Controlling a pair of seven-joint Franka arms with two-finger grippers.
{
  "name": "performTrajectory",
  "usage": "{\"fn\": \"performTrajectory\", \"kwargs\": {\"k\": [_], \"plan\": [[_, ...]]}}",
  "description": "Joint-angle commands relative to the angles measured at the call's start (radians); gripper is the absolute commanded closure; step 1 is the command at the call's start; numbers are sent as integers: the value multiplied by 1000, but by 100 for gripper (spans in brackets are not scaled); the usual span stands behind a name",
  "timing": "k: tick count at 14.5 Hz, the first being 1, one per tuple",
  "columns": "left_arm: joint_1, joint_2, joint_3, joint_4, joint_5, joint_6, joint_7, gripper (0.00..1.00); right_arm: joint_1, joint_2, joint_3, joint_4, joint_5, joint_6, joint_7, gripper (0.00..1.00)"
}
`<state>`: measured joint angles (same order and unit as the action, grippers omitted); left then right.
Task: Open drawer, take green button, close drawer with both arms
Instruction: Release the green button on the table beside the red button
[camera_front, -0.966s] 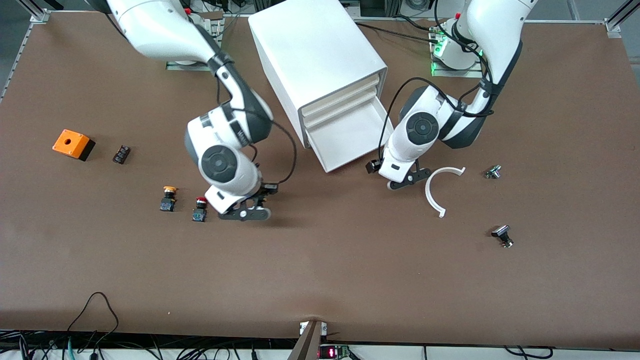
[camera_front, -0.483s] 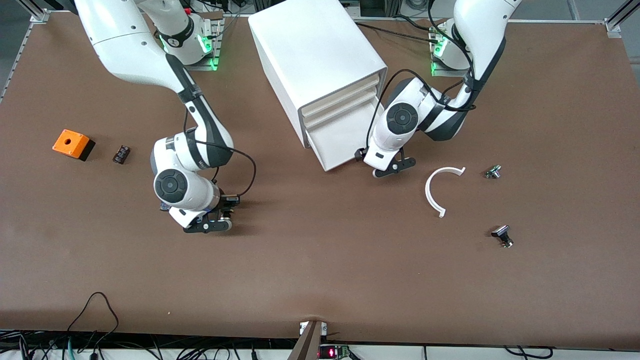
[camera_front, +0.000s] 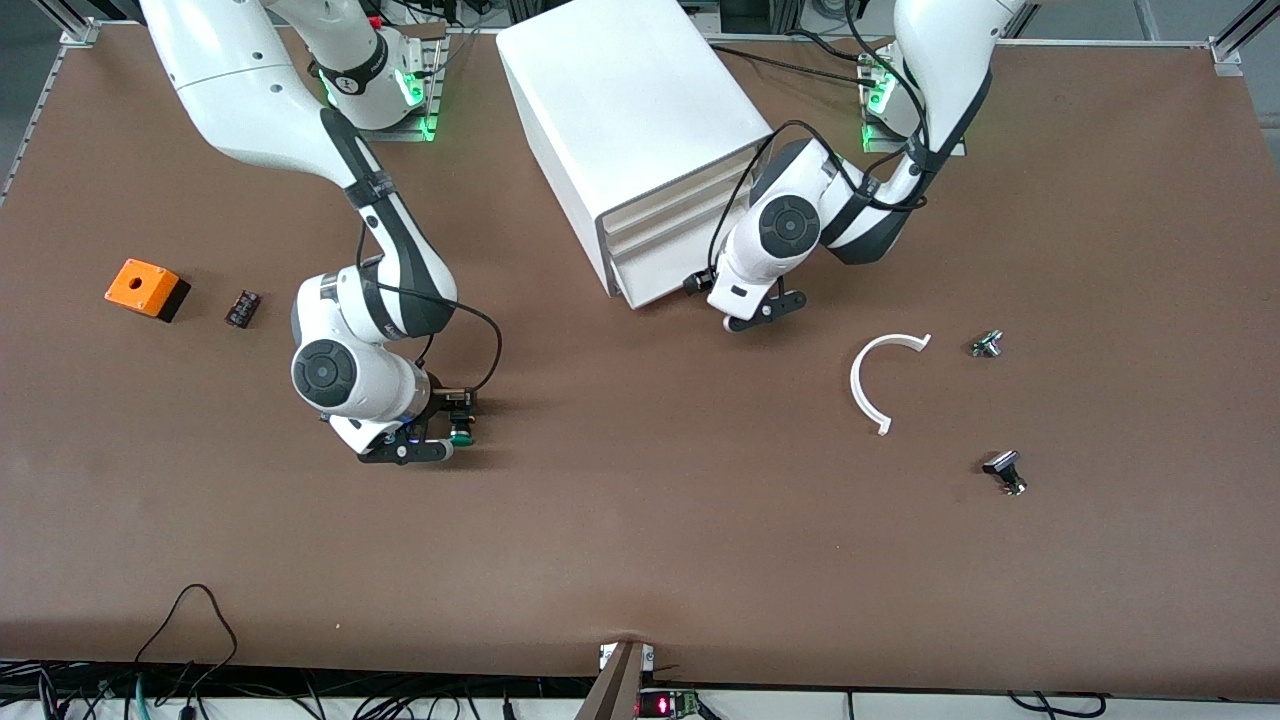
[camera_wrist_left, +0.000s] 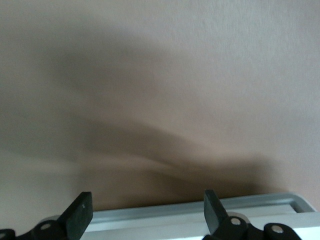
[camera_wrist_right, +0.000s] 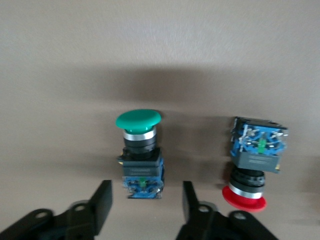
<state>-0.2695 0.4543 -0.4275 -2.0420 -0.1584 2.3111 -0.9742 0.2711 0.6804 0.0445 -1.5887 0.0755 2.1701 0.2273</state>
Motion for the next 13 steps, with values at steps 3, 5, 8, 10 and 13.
{"fn": "performTrajectory", "kwargs": {"k": [3,5,8,10,13], "plan": [[-3,-13,-50,-26,-72,-21,-5,2,-27,-133,8,-20,3,-3,-37,1],[-4,-11,-65,-24,-73,-44,-6,2,-26,-188,2,-20,-25,-16,-42,1],[-2,-11,-71,-24,-75,-50,-8,2,-27,-266,-18,-10,-54,-50,-68,1],[-2,-11,-71,-21,-76,-50,-5,2,-29,-324,-26,-10,-56,-61,-83,1],[27,-19,-68,21,-70,-105,14,1,-29,-396,-57,-11,-51,-125,-68,1]]}}
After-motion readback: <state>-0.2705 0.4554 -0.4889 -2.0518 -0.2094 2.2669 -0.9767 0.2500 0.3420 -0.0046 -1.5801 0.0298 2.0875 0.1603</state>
